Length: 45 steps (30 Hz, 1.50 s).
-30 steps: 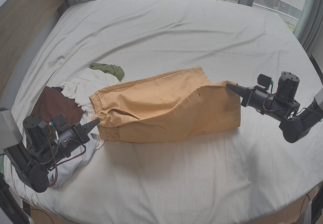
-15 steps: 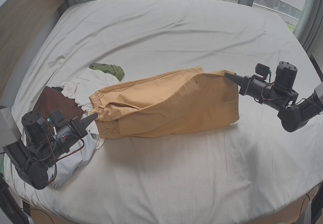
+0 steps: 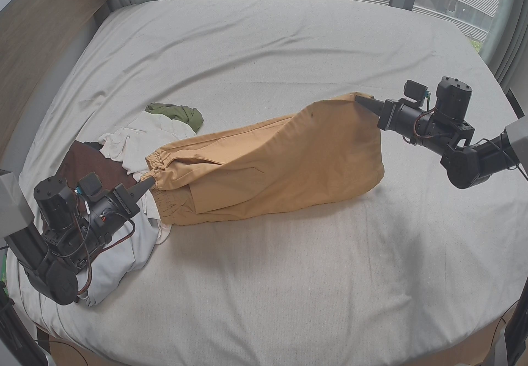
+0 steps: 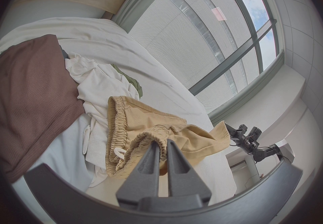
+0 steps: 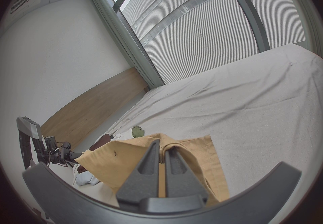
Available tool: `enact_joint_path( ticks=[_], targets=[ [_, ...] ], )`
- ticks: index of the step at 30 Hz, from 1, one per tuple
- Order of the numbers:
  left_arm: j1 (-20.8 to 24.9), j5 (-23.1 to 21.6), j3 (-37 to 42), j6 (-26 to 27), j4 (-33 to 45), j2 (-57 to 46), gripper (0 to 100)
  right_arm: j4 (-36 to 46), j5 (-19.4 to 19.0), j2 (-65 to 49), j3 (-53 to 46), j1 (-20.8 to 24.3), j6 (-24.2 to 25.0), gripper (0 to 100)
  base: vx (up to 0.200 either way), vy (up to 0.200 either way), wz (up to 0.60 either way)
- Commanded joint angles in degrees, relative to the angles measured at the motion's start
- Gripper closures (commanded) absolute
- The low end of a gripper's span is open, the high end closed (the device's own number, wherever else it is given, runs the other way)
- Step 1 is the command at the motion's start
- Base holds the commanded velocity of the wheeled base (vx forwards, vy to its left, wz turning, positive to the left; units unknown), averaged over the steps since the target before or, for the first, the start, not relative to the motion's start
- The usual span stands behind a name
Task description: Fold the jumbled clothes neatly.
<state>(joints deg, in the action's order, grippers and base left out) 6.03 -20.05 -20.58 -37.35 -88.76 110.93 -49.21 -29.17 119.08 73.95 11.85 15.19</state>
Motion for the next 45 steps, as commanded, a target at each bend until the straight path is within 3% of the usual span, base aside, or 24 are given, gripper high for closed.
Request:
enact_joint_path(
  ticks=[1, 19, 30, 42, 43, 45],
  targets=[
    [-0.94, 0.28, -1.13, -1.41, 0.17, 0.6, 100, 2.98, 0.17, 3.44, 5.24, 0.81, -0.16, 100, 0.0, 0.0, 0.0],
    [-0.06, 6.43, -6.32, -1.5, 0.08, 5.43, 100, 7.55, 3.24, 11.35, 18.78, 0.81, -1.39, 100, 0.0, 0.0, 0.0],
    [-0.06, 8.1, -9.66, -1.58, 0.08, 6.4, 100, 10.45, 5.35, 16.45, 27.74, 1.25, -1.39, 100, 0.0, 0.0, 0.0],
    [-0.06, 7.92, -9.83, -1.32, -0.01, 7.54, 100, 11.33, 5.97, 17.68, 29.41, 1.6, -1.39, 100, 0.0, 0.0, 0.0],
    [-0.06, 7.92, -9.83, -1.32, -0.01, 7.54, 0, 11.33, 6.06, 17.68, 29.41, 1.6, -1.39, 0, 0.0, 0.0, 0.0],
    [-0.32, 8.01, -10.45, -1.67, -0.01, 7.45, 0, 11.16, 6.41, 17.94, 30.38, 1.6, -1.39, 0, 0.0, 0.0, 0.0]
  ],
)
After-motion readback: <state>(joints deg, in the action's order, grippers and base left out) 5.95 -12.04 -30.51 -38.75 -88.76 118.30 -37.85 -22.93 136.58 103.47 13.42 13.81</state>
